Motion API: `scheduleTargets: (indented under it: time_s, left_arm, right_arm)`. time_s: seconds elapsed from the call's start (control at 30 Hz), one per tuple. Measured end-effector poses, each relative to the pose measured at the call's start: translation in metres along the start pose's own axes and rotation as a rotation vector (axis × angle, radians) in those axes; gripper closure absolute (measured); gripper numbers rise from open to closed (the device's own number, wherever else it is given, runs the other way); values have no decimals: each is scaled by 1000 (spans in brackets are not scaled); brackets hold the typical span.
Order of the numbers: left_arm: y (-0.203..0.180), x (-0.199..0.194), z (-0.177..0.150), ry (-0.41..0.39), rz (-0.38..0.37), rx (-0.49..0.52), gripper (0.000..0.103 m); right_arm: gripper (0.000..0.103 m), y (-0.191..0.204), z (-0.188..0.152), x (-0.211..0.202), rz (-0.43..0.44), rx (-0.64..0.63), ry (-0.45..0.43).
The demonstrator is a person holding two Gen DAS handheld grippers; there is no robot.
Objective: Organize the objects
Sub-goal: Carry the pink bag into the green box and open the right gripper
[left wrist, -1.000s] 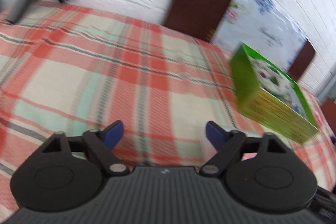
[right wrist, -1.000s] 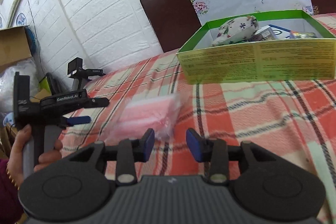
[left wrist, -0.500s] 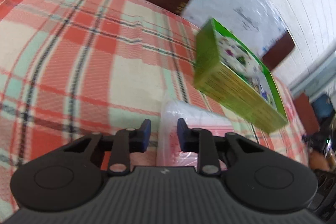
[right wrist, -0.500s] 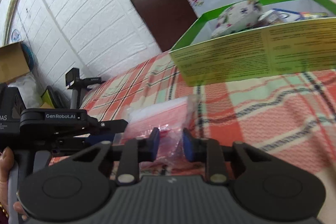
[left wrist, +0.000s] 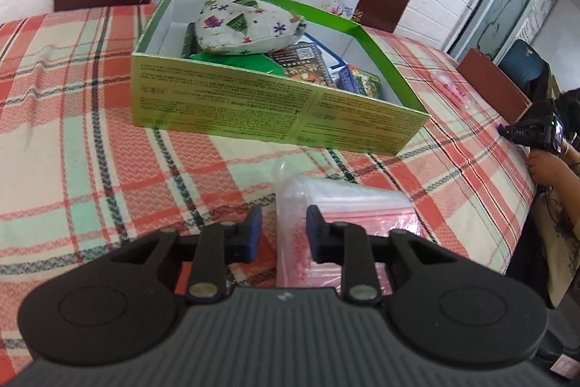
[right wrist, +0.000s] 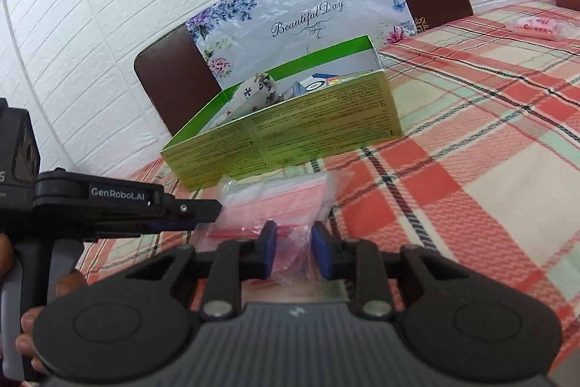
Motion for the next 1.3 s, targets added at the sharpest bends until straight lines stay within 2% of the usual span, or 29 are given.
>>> scheduleTargets:
  time_s: [0.03,0.07,0.17,0.27,0.37,0.4,0.47,0.5,0.6,0.7,0.77,0.83,0.97,1.0,1.03,1.07,1.1,1.13,1.17,1.27,1.3]
  left_arm:
    - [6,-5,1,-5,-12,-32,52]
    - [11,-12,2,-30,-21,-64,45]
    - [18,-28,2,-70,-23,-102,42]
    - [7,-13,4,-10,-72,-85,42]
    - [-8,16,-6,76,-88,-36,42]
    - [-11,20,-11,50,-92,-16,43]
    - [-17,23,-12,17,-72,25,49]
    - [-17,23,-10,21,-90,13,53]
    - [-18,14,0,21,-65,-26,54]
    - [-22,-7,16,-82,-72,-11,54]
    - [-28,-12,36,-146,-75,14,54]
    - [-34,-9,61,-183,-64,48,54]
    - [-33,20,110,-206,-48,68,54]
    - [-31,32,120,-200,-41,66,52]
    - [-31,45,127,-194,-5,76,50]
    - [-31,60,133,-188,62,99,41]
    - [-31,74,135,-165,141,118,40]
    - [-28,85,135,-142,198,125,42]
    - [-26,90,133,-132,225,127,42]
    - [-28,83,123,-159,227,167,40]
    - [-31,81,119,-159,239,189,40]
  right_arm:
    - [64,-1,1,0,9,-3,5]
    - [62,-1,1,-1,18,-7,7]
    - [57,-1,0,4,29,-13,17]
    - [52,-1,-1,10,44,-11,19]
    - [47,1,-5,16,45,-33,23]
    - [47,2,-6,18,42,-48,29]
    - [54,6,-9,20,23,-80,22]
    - [59,9,-9,20,15,-92,15]
    - [69,26,-12,13,-11,-176,-51]
    - [70,42,-6,-1,0,-245,-180]
    - [70,50,9,-7,12,-273,-266]
    - [70,54,32,-2,15,-292,-316]
    - [70,48,87,31,6,-264,-344]
    - [68,45,98,43,-8,-255,-349]
    - [63,42,110,60,-32,-250,-348]
    - [60,40,119,81,-83,-266,-331]
    - [45,37,125,101,-140,-287,-312]
    - [45,34,127,119,-194,-296,-297]
    - [44,30,126,127,-220,-289,-294]
    - [40,23,113,118,-160,-230,-296]
    - [33,23,107,112,-160,-229,-306]
Point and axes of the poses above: each gripper's, at about its wrist camera, not at the fingertips, and x roughly the way its jaws point, y to its left, z to its top, the point moved 1 cm from there along x, roughly the way its jaws point, and after that the axes turned 13 degrees about x, right-handed, at the moved point
